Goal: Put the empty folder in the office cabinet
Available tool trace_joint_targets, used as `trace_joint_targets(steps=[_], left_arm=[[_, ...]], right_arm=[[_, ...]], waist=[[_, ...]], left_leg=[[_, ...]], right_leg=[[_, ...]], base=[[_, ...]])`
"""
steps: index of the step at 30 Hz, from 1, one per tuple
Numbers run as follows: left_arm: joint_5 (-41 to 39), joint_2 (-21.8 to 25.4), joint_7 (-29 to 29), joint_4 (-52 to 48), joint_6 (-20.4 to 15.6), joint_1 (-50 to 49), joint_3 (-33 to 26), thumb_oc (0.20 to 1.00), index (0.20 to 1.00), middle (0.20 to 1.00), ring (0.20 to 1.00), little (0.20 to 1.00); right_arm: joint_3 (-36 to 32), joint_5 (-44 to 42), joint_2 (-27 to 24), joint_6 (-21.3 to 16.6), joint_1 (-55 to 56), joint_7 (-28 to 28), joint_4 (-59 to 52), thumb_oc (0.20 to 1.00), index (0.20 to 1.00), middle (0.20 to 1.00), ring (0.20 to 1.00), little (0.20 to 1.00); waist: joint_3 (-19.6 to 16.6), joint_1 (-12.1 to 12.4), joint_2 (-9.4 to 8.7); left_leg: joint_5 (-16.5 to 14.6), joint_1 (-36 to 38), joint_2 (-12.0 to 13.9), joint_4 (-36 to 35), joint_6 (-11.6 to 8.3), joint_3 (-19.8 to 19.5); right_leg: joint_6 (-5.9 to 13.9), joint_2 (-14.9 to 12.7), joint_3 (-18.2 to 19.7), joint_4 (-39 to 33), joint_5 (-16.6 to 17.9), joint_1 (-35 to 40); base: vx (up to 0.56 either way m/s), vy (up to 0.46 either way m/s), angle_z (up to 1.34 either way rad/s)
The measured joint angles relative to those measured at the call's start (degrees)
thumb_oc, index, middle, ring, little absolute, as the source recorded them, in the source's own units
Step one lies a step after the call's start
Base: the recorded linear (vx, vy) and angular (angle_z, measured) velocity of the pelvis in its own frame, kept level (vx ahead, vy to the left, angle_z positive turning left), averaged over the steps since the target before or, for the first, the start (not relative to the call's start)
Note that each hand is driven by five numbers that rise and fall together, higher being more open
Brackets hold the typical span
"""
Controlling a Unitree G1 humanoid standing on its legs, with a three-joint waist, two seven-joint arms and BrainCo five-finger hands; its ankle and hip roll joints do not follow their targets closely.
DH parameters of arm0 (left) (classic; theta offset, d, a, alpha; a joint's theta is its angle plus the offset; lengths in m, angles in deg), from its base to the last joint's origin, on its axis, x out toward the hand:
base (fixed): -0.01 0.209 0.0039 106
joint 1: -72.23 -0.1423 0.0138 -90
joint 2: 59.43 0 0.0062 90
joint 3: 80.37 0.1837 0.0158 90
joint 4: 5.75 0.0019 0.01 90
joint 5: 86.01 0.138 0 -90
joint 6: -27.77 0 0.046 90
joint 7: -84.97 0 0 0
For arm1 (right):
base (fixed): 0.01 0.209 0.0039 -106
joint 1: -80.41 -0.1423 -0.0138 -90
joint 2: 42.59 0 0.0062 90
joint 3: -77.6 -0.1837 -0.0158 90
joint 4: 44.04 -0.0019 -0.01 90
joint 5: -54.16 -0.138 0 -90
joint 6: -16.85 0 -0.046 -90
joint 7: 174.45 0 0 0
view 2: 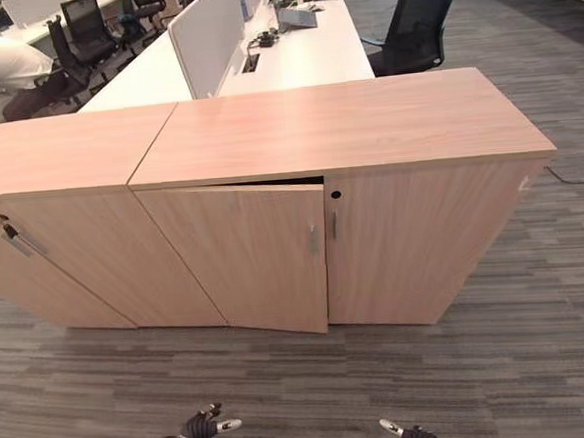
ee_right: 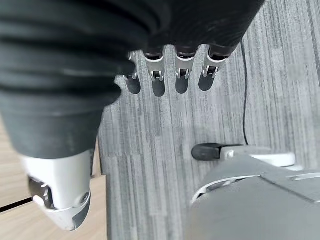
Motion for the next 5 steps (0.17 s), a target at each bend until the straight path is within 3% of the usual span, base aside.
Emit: trace_joint_targets(steps=[5], left_arm=[[2.05,-0.2,-0.01,3.92,0.35,-1.1,-3.83,1.0,1.0,1.0,1.0,1.0]], right_arm=[[-0.44,-0.01,-0.44,0.29,0.94,0.01,0.45,1.0,1.0,1.0,1.0,1.0]], waist=[[-0.04,-0.05,0.07]], left_leg=[[-0.32,-0.09,0.14,-0.36,-0.21,0.03]], right_leg=[[0.05,0.13,0.17,-0.15,0.04,-0.31]], base=[[0.0,0.0,0.0]])
